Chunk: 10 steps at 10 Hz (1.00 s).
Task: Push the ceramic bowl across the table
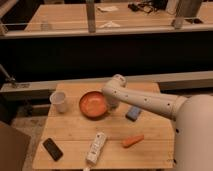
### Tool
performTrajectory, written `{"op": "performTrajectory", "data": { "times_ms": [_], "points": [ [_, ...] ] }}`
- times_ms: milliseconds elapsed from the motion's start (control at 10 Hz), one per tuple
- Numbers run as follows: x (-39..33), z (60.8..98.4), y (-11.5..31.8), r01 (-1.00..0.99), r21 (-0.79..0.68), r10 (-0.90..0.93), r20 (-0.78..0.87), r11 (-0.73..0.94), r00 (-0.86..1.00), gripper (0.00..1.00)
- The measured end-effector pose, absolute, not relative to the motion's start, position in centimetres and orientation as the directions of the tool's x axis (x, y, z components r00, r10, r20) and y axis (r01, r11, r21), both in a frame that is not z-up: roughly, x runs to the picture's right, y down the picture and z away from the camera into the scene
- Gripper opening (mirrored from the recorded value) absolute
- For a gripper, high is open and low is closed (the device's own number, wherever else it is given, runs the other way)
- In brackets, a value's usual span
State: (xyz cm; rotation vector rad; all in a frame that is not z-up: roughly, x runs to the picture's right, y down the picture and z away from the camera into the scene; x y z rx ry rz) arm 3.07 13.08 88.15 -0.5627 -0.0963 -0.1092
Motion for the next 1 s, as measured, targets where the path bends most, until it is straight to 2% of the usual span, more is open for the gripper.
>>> {"op": "performTrajectory", "data": {
  "times_ms": [1000],
  "points": [
    [0.8, 88.4, 13.1, 0.142, -0.526, -0.077, 0.145, 0.838, 0.986, 0.07]
  ]
}}
